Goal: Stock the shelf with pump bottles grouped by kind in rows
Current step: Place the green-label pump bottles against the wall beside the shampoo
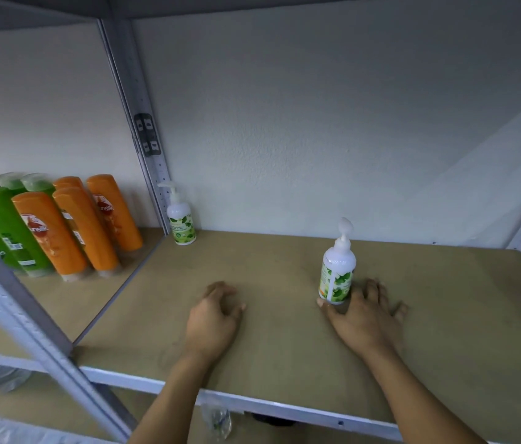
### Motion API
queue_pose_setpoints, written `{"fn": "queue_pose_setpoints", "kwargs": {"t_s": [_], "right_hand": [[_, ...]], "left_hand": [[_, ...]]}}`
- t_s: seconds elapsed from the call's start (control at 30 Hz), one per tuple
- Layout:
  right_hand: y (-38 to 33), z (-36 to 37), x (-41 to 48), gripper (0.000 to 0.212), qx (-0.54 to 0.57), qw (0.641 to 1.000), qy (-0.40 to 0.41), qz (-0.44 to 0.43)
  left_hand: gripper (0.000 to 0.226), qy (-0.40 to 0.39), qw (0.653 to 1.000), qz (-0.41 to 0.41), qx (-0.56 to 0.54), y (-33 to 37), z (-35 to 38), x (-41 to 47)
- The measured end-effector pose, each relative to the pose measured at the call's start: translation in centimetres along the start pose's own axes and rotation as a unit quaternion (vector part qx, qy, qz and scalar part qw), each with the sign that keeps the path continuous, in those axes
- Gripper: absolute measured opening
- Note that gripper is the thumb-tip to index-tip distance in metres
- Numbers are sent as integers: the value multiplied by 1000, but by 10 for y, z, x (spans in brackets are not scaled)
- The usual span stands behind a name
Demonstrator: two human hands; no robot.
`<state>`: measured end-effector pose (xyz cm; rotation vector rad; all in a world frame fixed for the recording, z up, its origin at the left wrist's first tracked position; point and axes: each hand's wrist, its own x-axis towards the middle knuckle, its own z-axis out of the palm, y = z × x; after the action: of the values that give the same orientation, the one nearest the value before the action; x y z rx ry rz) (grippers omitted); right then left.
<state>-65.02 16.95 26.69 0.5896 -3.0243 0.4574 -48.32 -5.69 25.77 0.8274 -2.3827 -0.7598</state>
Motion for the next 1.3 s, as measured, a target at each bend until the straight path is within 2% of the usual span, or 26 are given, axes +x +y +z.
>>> {"fn": "queue_pose_setpoints", "kwargs": {"t_s": [0.13,0.23,0.33,0.47,0.57,0.73,0.83,0.9,0.97,1.07,1.17,1.3], "right_hand": [[5,0,-1,79,22,1000,5,-22],[7,-2,-3,63,64,997,26,-28],[7,-9,-3,52,155,987,25,-24],[11,-12,3,56,292,955,7,-47],[9,-10,4,63,331,942,-1,-50],[-7,-3,3,59,382,922,-27,-61],[-19,1,0,61,399,915,-12,-55],[-28,4,-4,61,407,912,-8,-57],[-39,9,-7,62,417,906,-13,-66],[-63,17,-16,63,437,894,-31,-98],[-91,28,-22,62,449,884,-52,-120],[-126,41,-22,62,453,878,-55,-147]], "left_hand": [[50,-61,988,2,143,-9,-14,-26],[55,-84,978,-7,190,-11,-26,-43],[57,-89,979,-17,183,-9,-32,-48],[57,-91,980,-14,175,-7,-33,-46],[57,-89,982,-16,168,-7,-33,-45],[55,-80,984,-21,157,-7,-32,-44],[53,-58,991,-12,119,-8,-34,-44],[53,-51,997,-20,56,-9,-34,-45],[53,-51,994,-55,-74,-9,-36,-47],[48,-25,967,-75,-241,-8,-39,-48],[46,4,954,-84,-287,-5,-42,-46],[49,47,950,-101,-292,-9,-40,-44]]}}
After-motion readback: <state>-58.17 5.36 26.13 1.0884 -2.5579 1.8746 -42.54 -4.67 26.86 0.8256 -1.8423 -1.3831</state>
